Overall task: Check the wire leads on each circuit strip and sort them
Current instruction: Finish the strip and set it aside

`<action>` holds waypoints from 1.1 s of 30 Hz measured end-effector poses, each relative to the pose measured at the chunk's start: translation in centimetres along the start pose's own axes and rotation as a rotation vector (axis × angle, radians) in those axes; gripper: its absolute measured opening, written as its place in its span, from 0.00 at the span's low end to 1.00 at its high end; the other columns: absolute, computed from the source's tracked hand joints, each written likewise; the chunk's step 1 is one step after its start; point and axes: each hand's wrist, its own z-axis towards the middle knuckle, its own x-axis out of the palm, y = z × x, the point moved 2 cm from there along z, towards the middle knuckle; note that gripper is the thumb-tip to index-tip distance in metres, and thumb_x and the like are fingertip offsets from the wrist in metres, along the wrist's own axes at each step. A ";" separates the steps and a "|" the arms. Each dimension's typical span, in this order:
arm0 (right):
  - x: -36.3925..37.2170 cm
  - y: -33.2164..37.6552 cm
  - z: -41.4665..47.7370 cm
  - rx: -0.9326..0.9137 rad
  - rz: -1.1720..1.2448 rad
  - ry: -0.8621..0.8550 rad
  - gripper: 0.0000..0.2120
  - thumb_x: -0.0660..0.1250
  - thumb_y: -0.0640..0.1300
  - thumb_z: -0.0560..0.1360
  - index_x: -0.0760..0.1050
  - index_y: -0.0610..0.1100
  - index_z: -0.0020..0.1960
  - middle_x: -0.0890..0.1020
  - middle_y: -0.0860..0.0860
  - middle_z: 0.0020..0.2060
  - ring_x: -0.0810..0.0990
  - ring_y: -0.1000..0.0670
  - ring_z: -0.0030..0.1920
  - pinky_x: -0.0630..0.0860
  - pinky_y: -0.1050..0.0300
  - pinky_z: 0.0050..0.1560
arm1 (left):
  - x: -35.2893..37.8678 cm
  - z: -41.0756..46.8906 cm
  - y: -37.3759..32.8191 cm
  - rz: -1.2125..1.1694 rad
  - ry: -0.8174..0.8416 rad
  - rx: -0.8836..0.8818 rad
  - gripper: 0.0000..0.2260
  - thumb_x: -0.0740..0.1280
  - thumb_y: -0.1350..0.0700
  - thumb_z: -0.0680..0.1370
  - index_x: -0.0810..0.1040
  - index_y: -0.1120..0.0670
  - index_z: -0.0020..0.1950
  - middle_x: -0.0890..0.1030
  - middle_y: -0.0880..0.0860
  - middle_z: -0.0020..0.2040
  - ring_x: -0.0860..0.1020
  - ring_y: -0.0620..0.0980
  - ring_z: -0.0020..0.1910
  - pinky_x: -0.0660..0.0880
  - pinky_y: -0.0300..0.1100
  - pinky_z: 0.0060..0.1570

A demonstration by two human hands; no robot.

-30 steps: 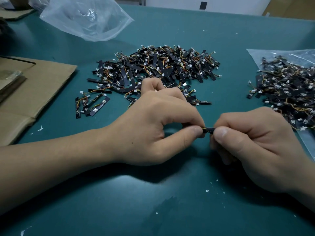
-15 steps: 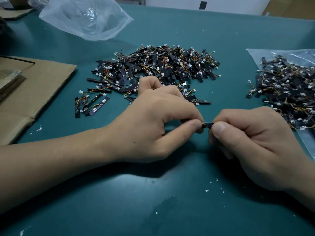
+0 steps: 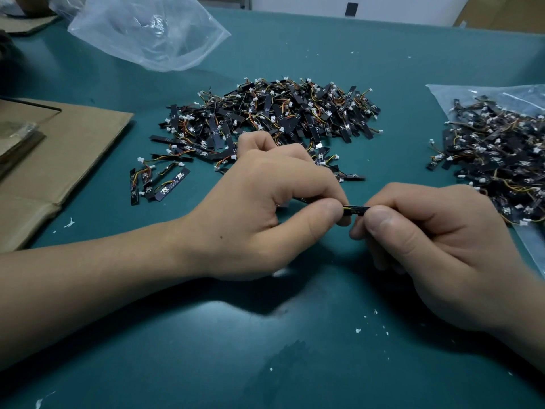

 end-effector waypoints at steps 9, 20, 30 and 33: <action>0.1 -0.1 -0.1 -0.008 0.017 0.005 0.13 0.61 0.48 0.81 0.80 0.48 0.43 0.77 0.52 0.26 0.75 0.52 0.24 0.69 0.60 0.25 | 0.0 0.0 0.0 0.010 -0.033 0.016 0.08 0.67 0.55 0.78 0.85 0.51 0.42 0.76 0.40 0.38 0.75 0.41 0.41 0.60 0.50 0.52; 0.1 -0.2 -0.1 -0.003 0.020 0.023 0.13 0.61 0.49 0.81 0.80 0.49 0.42 0.78 0.53 0.26 0.76 0.53 0.25 0.70 0.63 0.26 | 0.1 0.0 -0.2 0.040 -0.069 -0.001 0.09 0.66 0.54 0.77 0.84 0.51 0.41 0.77 0.41 0.36 0.76 0.40 0.40 0.61 0.49 0.52; 0.1 0.0 0.2 -0.074 -0.010 0.301 0.23 0.59 0.49 0.82 0.75 0.40 0.32 0.71 0.52 0.25 0.71 0.50 0.25 0.69 0.54 0.27 | 0.0 0.0 -0.6 0.007 0.073 0.094 0.09 0.65 0.55 0.73 0.78 0.53 0.33 0.70 0.42 0.32 0.75 0.45 0.38 0.59 0.48 0.53; 0.1 -0.1 0.2 -0.105 -0.058 0.300 0.23 0.60 0.48 0.81 0.75 0.38 0.31 0.68 0.51 0.24 0.69 0.51 0.26 0.66 0.58 0.28 | 0.1 -0.1 -0.5 0.015 0.089 0.110 0.09 0.65 0.55 0.74 0.80 0.53 0.35 0.72 0.42 0.32 0.75 0.44 0.38 0.60 0.49 0.53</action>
